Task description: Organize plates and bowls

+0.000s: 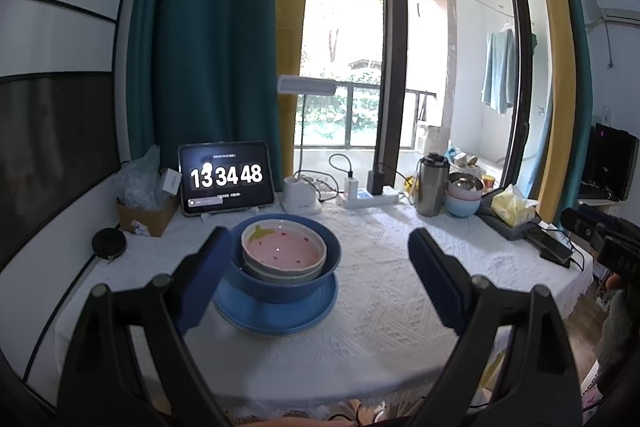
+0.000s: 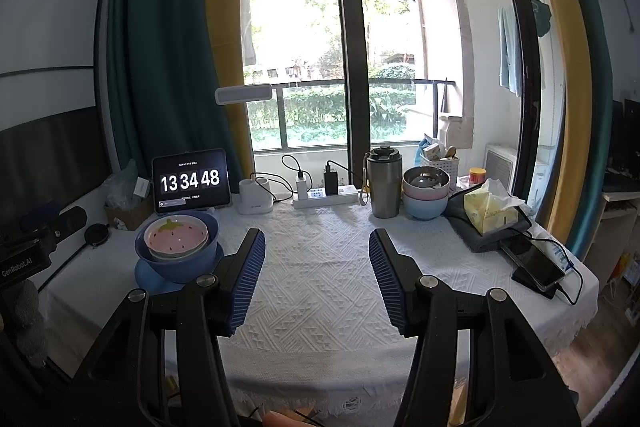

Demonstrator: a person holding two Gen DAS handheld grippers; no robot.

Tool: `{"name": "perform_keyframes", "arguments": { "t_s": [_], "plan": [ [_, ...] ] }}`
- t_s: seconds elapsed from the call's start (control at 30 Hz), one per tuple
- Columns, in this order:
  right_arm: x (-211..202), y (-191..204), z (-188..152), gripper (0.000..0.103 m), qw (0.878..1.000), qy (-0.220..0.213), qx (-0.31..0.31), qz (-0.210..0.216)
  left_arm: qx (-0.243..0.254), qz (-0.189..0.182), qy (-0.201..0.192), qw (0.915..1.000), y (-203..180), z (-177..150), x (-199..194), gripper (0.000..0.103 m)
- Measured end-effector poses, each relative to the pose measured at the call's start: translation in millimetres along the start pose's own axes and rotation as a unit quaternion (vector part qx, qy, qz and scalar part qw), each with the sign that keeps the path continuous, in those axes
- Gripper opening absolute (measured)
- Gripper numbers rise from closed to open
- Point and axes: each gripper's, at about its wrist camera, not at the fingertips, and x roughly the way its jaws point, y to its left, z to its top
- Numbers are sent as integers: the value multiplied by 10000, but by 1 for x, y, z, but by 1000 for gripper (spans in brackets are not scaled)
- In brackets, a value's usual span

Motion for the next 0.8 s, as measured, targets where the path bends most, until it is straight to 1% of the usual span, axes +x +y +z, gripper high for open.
{"name": "perform_keyframes", "arguments": {
  "t_s": [0.8],
  "plan": [
    [0, 0, -1, 58, 10000, 7, -1, -11, 30, -22, 31, 10000, -3, -3, 1, 90]
  ]
}}
